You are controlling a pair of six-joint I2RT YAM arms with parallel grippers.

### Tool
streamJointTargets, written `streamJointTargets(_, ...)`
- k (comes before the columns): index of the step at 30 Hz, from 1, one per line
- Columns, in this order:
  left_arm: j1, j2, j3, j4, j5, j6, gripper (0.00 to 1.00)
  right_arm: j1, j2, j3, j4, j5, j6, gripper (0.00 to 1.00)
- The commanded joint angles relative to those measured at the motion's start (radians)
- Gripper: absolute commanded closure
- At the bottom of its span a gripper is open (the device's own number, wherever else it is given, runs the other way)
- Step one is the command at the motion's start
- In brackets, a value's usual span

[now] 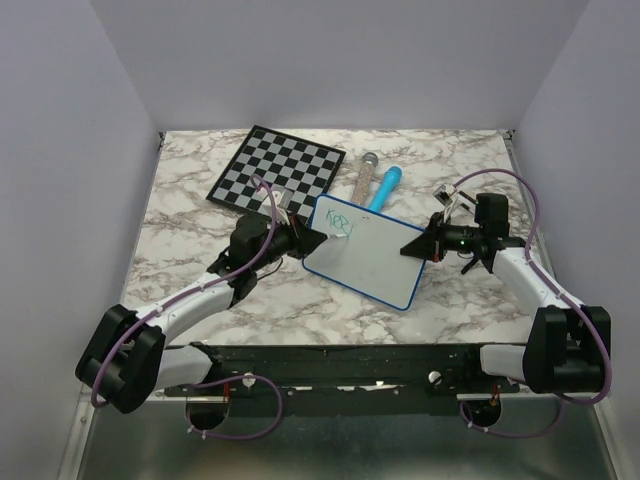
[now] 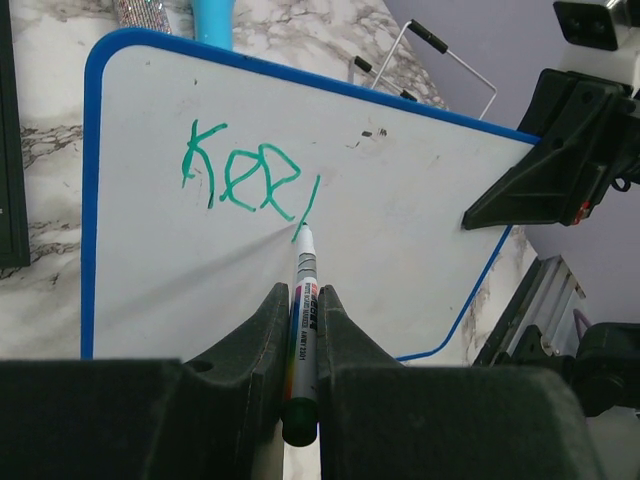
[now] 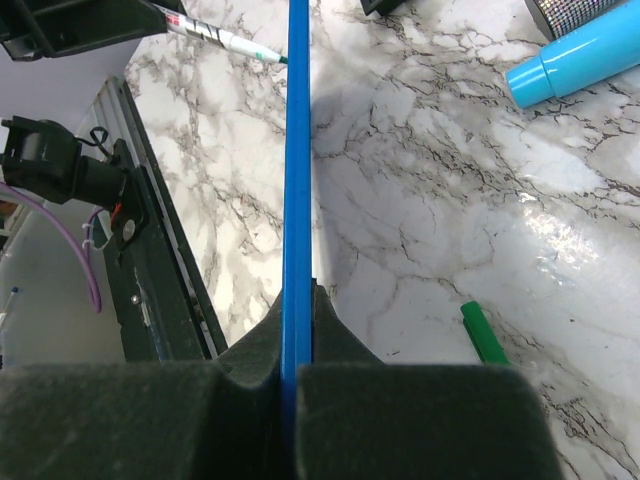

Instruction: Write a sentence on the whiteboard

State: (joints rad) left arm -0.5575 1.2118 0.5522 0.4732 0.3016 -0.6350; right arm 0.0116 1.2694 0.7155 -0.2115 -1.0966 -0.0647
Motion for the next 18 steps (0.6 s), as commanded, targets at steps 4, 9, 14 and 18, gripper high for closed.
streamJointTargets(4,0.004,0.031,0.071,0.071,0.007,-0.025,1.00,0.007,-0.019,0.029,-0.006,-0.002,-0.027,0.99)
streamJointTargets(9,0.004,0.052,0.091,0.073,-0.005,-0.022,1.00,0.007,-0.019,0.029,-0.006,-0.002,-0.027,0.99)
streamJointTargets(14,0.004,0.058,0.091,0.065,-0.009,-0.017,1.00,0.008,-0.019,0.029,-0.006,-0.003,-0.027,0.99)
streamJointTargets(18,0.004,0.069,0.089,0.067,-0.009,-0.017,1.00,0.008,-0.019,0.029,-0.006,-0.003,-0.027,0.99)
